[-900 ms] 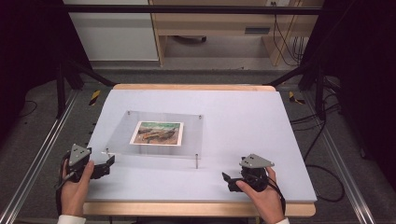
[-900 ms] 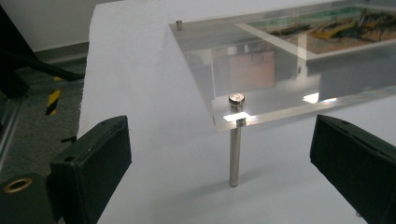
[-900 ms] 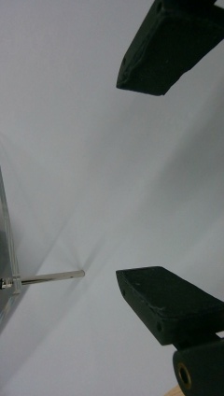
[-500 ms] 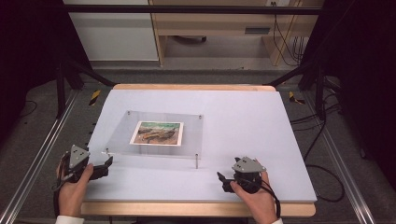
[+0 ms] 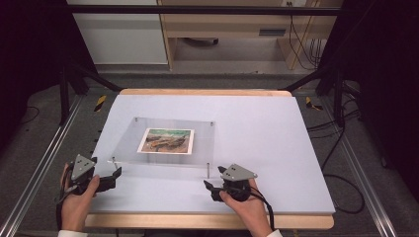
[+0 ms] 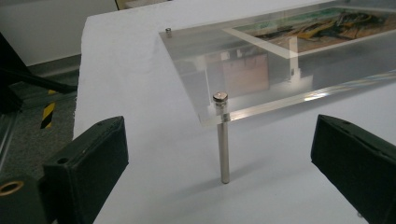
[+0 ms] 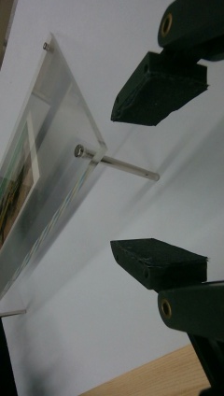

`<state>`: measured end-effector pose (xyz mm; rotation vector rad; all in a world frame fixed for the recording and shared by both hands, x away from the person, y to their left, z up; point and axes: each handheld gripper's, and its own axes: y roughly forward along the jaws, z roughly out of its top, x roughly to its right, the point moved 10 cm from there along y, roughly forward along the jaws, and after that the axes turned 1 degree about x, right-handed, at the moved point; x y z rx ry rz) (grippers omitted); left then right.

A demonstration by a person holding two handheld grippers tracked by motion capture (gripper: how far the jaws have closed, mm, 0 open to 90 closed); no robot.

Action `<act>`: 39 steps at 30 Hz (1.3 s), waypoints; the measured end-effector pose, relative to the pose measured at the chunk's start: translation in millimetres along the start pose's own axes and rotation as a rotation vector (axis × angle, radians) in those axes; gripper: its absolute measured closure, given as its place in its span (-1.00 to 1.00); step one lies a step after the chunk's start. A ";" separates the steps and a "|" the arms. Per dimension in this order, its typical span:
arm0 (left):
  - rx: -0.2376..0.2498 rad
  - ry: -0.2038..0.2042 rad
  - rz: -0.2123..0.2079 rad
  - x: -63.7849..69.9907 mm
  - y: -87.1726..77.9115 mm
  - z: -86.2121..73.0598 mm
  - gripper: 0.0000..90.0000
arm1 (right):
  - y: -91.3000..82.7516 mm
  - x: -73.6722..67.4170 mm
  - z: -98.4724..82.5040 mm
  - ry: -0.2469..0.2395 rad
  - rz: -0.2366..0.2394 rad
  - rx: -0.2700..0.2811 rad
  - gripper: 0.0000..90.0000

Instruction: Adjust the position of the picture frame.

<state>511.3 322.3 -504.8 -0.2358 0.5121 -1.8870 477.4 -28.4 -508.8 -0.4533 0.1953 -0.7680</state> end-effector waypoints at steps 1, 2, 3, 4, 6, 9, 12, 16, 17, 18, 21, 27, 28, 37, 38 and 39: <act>0.000 -0.003 -0.006 0.8 -2.6 -1.0 -0.92 | 2.8 -1.1 0.6 -0.006 0.002 -0.001 -0.28; -0.005 -0.003 -0.005 0.7 -3.8 -2.0 -0.92 | 5.3 -1.6 0.6 -0.004 0.001 -0.005 -0.30; -0.007 -0.010 -0.007 0.8 -5.0 -2.7 -0.92 | 7.9 -1.4 0.7 -0.004 0.001 -0.006 -0.32; -0.007 -0.010 -0.007 0.8 -5.0 -2.7 -0.92 | 7.9 -1.4 0.7 -0.004 0.001 -0.006 -0.32; -0.006 -0.035 -0.015 1.1 -7.1 -2.9 -0.92 | 15.9 1.1 0.9 0.004 -0.006 -0.014 -0.38; -0.014 -0.047 -0.023 2.0 -6.1 -2.7 -0.92 | 19.6 5.8 0.3 0.025 -0.024 -0.023 -0.33; -0.013 -0.056 -0.035 3.1 -4.4 -1.8 -0.91 | 23.2 10.4 -0.3 0.046 -0.027 -0.028 -0.23; -0.003 -0.061 -0.037 3.0 -5.6 -0.2 -0.90 | 28.5 12.1 1.1 0.062 -0.014 -0.023 -0.23; 0.003 -0.071 -0.040 2.5 -6.4 0.3 -0.90 | 32.0 12.0 1.8 0.082 -0.002 -0.027 -0.21; 0.004 -0.075 -0.041 2.5 -6.3 0.1 -0.90 | 33.3 12.2 2.4 0.091 0.001 -0.028 -0.17; 0.008 -0.071 -0.036 1.8 -5.8 0.2 -0.90 | 36.4 13.1 3.8 0.099 0.006 -0.033 -0.06; 0.013 -0.059 -0.037 3.9 -5.6 2.0 -0.89 | 41.8 10.5 2.0 0.100 0.014 -0.058 0.20; 0.013 -0.059 -0.037 3.9 -5.6 2.0 -0.89 | 41.8 10.5 2.0 0.100 0.014 -0.058 0.20; 0.016 -0.060 -0.038 2.0 -5.8 1.8 -0.85 | 50.4 8.4 1.8 0.099 0.025 -0.069 0.57; 0.016 -0.060 -0.038 2.0 -5.8 1.8 -0.83 | 50.7 8.8 1.9 0.101 0.025 -0.068 0.60; 0.024 -0.054 -0.026 1.4 -6.1 3.4 -0.78 | 50.9 9.1 2.0 0.106 0.024 -0.067 0.62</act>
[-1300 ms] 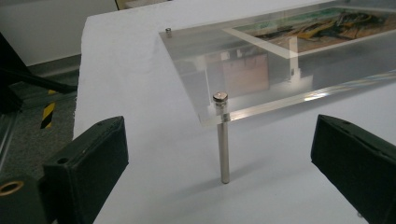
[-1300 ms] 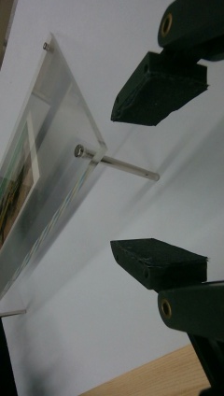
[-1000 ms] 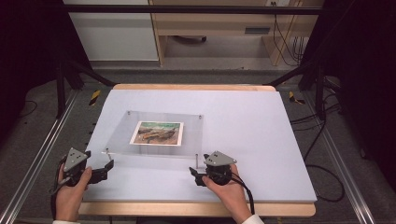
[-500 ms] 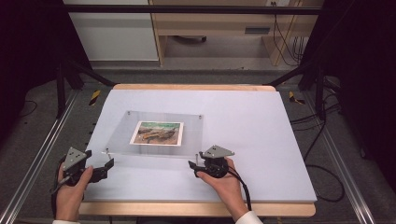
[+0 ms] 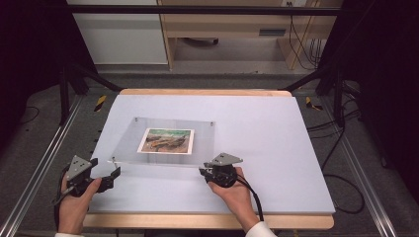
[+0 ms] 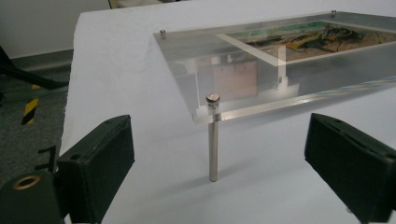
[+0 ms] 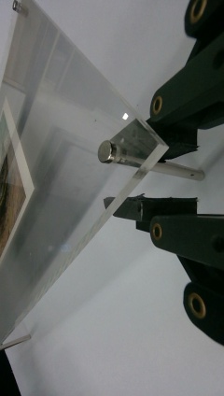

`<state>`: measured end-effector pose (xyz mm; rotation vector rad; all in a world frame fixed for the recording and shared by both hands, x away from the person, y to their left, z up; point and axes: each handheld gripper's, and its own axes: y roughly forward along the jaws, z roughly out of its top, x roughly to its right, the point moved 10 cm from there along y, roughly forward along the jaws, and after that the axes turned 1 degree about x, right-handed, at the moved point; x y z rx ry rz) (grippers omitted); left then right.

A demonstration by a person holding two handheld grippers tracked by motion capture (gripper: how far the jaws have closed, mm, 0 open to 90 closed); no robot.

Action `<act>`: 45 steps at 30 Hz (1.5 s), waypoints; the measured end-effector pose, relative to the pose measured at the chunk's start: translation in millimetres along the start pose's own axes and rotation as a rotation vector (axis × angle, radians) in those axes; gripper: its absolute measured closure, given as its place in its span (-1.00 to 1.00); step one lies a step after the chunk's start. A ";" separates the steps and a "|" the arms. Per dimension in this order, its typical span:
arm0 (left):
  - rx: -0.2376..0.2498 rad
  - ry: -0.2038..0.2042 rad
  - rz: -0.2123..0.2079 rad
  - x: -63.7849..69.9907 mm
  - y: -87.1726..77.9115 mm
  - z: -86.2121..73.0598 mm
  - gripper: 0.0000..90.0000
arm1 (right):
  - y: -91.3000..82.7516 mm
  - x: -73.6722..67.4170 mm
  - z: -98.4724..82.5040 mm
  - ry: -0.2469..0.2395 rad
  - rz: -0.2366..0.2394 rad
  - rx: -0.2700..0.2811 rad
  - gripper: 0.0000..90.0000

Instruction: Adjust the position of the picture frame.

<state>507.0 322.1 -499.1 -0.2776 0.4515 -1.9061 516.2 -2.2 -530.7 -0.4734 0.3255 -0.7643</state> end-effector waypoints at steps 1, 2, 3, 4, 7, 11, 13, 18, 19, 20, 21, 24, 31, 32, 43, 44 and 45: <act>0.000 0.000 0.000 0.0 0.0 0.0 -0.73 | 0.0 0.0 0.0 0.000 0.000 0.000 0.62; -0.003 -0.011 0.002 0.5 -0.4 0.8 -0.71 | 0.0 0.6 0.3 0.013 0.002 0.001 0.65; -0.009 -0.006 0.002 1.2 -0.2 -0.2 -0.70 | 0.1 1.0 0.3 0.014 -0.001 0.001 0.69; -0.009 -0.006 0.002 1.2 -0.2 -0.2 -0.67 | 0.1 1.0 0.3 0.014 -0.001 0.001 0.69; -0.041 0.004 0.004 0.6 1.9 -6.0 -0.58 | 0.4 4.8 0.8 0.020 0.001 0.016 0.85; -0.052 -0.010 -0.002 1.6 3.4 -9.5 -0.42 | -1.1 5.5 3.3 0.041 0.012 0.037 0.88; -0.058 -0.014 -0.002 4.1 3.9 -10.4 -0.37 | -2.1 4.5 5.6 0.060 0.034 0.052 0.89; -0.059 0.001 -0.013 7.3 6.8 -9.7 -0.13 | -4.4 1.9 10.0 0.080 0.058 0.068 0.89; -0.054 -0.007 -0.016 6.0 7.5 -10.3 -0.06 | -5.5 0.9 12.3 0.091 0.064 0.074 0.89; -0.054 -0.012 -0.019 5.3 7.9 -10.6 -0.05 | -6.3 0.4 14.5 0.096 0.071 0.080 0.89; -0.052 -0.019 -0.022 4.3 8.4 -10.9 -0.01 | -7.0 0.1 16.3 0.105 0.076 0.083 0.89; -0.041 -0.042 -0.026 0.8 11.8 -11.1 0.14 | -9.3 1.8 23.2 0.152 0.102 0.105 0.89; 0.030 -0.082 -0.024 -8.4 24.1 -0.8 0.41 | -11.4 7.0 29.6 0.215 0.138 0.123 0.88; 0.038 -0.085 -0.027 -8.7 25.8 0.3 0.43 | -11.4 7.0 29.5 0.216 0.139 0.122 0.88; 0.103 -0.080 -0.039 -4.3 29.3 12.9 0.70 | -9.7 8.3 25.7 0.196 0.121 0.102 0.88; 0.108 -0.087 -0.040 -3.8 29.0 14.2 0.72 | -9.8 8.7 25.5 0.189 0.117 0.100 0.88; 0.107 -0.092 -0.044 -2.6 28.1 15.0 0.79 | -9.7 8.3 25.4 0.191 0.116 0.101 0.88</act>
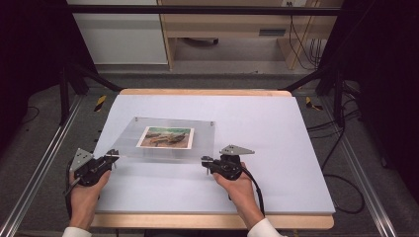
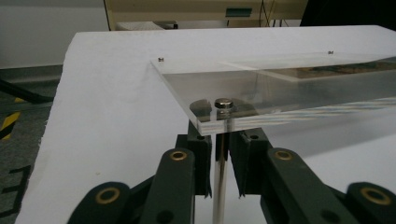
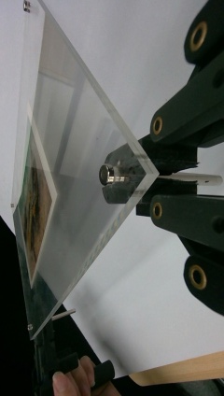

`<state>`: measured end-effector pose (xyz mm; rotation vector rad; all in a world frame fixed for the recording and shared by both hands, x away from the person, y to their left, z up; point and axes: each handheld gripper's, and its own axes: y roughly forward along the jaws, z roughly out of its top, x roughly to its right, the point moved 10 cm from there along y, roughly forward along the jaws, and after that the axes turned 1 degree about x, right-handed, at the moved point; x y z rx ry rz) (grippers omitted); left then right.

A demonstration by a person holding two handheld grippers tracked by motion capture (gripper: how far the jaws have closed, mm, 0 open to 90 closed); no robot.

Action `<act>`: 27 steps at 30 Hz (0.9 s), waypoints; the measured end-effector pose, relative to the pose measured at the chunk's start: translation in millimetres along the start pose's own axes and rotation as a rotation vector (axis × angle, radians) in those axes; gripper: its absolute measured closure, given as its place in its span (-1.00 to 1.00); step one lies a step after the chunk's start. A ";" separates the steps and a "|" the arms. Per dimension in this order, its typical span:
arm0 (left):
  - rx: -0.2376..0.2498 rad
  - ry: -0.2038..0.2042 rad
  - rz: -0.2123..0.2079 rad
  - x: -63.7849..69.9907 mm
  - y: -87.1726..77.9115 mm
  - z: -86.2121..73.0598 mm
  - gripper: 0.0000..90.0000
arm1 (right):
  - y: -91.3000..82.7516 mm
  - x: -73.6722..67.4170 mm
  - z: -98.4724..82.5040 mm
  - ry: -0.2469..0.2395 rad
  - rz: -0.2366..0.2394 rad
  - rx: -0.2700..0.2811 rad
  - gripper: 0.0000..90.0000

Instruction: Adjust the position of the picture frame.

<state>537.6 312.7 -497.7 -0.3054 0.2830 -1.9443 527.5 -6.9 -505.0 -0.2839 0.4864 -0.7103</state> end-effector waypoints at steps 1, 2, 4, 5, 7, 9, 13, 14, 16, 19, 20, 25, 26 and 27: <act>-0.001 0.001 0.009 -0.1 -0.5 0.6 0.81 | 0.0 0.2 -0.4 -0.005 -0.006 -0.002 0.89; -0.001 0.001 0.009 -0.1 -0.5 0.6 0.83 | 0.0 0.2 -0.2 -0.005 -0.007 0.000 0.88; -0.003 -0.026 0.005 -0.9 -1.4 1.3 0.86 | -0.1 0.3 0.1 -0.006 -0.010 0.005 0.87; -0.004 -0.029 0.003 -0.7 -1.7 1.5 0.86 | -0.2 0.6 0.4 -0.012 -0.016 0.010 0.85; -0.008 -0.029 0.004 -0.1 -2.1 2.0 0.86 | -1.0 0.1 0.1 -0.015 -0.031 0.021 0.80; -0.010 -0.035 0.004 0.1 -2.3 2.2 0.86 | -1.3 -0.3 0.0 -0.020 -0.038 0.030 0.75; -0.009 -0.059 -0.002 1.1 -3.0 3.3 0.85 | -2.2 0.9 3.2 -0.040 -0.074 0.072 0.70; -0.009 -0.059 -0.002 1.1 -3.0 3.3 0.85 | -2.2 1.3 4.4 -0.041 -0.078 0.082 0.70; -0.008 -0.065 -0.004 1.8 -3.4 4.2 0.85 | -2.2 2.0 5.8 -0.042 -0.083 0.093 0.71; -0.012 -0.064 -0.003 2.0 -3.7 4.0 0.85 | -0.5 3.4 6.2 -0.043 -0.084 0.096 0.76; -0.014 -0.064 -0.002 2.2 -3.7 3.8 0.85 | 0.1 3.5 5.9 -0.048 -0.083 0.092 0.78; -0.017 -0.053 0.000 2.6 -3.8 3.8 0.85 | 0.1 2.4 7.1 -0.060 -0.082 0.092 0.88; -0.022 -0.050 -0.001 2.6 -3.8 3.5 0.85 | 0.2 2.0 6.7 -0.052 -0.087 0.089 0.89; -0.025 -0.050 -0.002 2.4 -3.6 3.2 0.84 | 0.3 2.2 6.3 -0.057 -0.084 0.087 0.89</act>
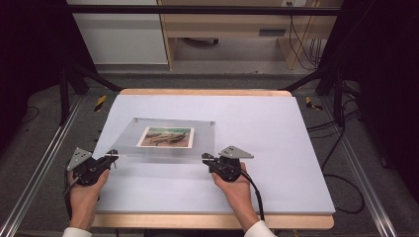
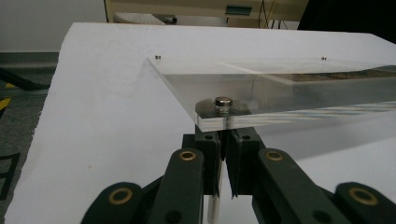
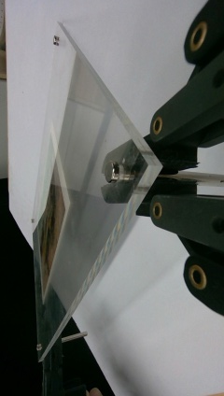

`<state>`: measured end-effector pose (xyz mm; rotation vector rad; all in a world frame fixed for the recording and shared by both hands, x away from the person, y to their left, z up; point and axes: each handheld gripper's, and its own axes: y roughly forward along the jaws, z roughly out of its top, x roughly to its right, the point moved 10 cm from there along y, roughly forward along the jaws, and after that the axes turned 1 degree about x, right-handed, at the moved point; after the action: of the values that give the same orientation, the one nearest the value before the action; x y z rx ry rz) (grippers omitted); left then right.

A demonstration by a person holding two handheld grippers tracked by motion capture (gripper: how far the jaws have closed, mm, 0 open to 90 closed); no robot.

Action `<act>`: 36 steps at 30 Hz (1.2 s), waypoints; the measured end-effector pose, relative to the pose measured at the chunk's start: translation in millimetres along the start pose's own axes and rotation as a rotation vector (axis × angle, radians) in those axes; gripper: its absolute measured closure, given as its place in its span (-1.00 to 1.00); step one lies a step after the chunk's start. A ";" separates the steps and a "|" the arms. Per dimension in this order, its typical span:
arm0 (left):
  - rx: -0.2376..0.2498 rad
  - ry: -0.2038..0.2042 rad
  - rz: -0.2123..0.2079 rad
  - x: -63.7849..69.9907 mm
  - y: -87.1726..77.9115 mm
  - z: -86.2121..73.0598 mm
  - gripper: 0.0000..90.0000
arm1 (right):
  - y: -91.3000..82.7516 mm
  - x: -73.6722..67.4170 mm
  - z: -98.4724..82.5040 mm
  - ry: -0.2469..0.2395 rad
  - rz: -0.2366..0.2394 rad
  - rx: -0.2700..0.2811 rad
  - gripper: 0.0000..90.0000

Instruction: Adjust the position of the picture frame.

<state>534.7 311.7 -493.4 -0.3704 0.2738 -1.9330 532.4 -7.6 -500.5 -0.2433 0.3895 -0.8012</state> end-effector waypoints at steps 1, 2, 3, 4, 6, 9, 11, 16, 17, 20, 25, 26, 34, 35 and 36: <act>0.000 0.000 0.000 0.0 0.0 0.0 0.82 | 0.0 -0.1 -0.4 0.003 0.003 -0.002 0.89; -0.005 -0.002 0.000 0.0 1.2 -0.7 0.79 | 0.1 -0.1 -0.4 0.007 0.004 -0.002 0.89; -0.005 -0.002 0.000 0.0 1.2 -0.7 0.75 | 0.1 -0.1 -0.4 0.007 0.004 -0.002 0.89; -0.016 0.003 0.006 -0.1 3.6 -1.5 0.73 | 0.3 -0.1 -0.8 0.009 0.006 -0.006 0.89; -0.024 0.006 0.007 -0.3 4.8 -1.7 0.67 | 0.3 0.0 -1.8 0.005 0.008 -0.011 0.89; -0.023 0.009 0.007 -0.9 6.0 -0.6 0.65 | 0.4 -0.3 -1.9 0.008 0.009 -0.012 0.89; -0.023 -0.009 -0.004 -2.1 10.6 -0.4 0.67 | 0.3 -0.2 -1.7 0.006 0.010 -0.012 0.89; -0.013 -0.012 -0.014 -0.3 15.2 2.0 0.81 | 0.2 0.4 -1.1 0.005 0.005 -0.012 0.89; -0.012 -0.007 -0.011 -0.1 14.2 2.7 0.83 | -0.4 0.3 -0.8 0.010 0.005 -0.012 0.88; -0.011 0.002 -0.009 1.2 12.9 3.9 0.85 | -1.0 0.8 0.6 0.009 -0.005 -0.008 0.88; -0.012 0.013 -0.011 6.4 9.2 7.9 0.86 | -4.2 2.5 4.5 0.008 -0.026 0.000 0.89; -0.014 0.011 -0.017 9.6 7.4 9.6 0.86 | -6.0 4.3 7.5 -0.004 -0.029 0.008 0.88; -0.006 0.014 -0.021 25.9 -0.8 20.2 0.87 | -17.9 9.9 19.7 -0.035 -0.053 0.023 0.87; -0.006 0.014 -0.021 25.9 -0.8 20.2 0.87 | -17.9 9.9 19.7 -0.035 -0.053 0.023 0.87; -0.005 0.011 -0.024 28.5 -0.7 21.2 0.87 | -23.0 12.3 23.2 -0.048 -0.059 0.025 0.86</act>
<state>532.0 285.2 -469.8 -0.3679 0.2821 -1.9591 535.2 -30.7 -474.5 -0.2509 0.3285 -0.8565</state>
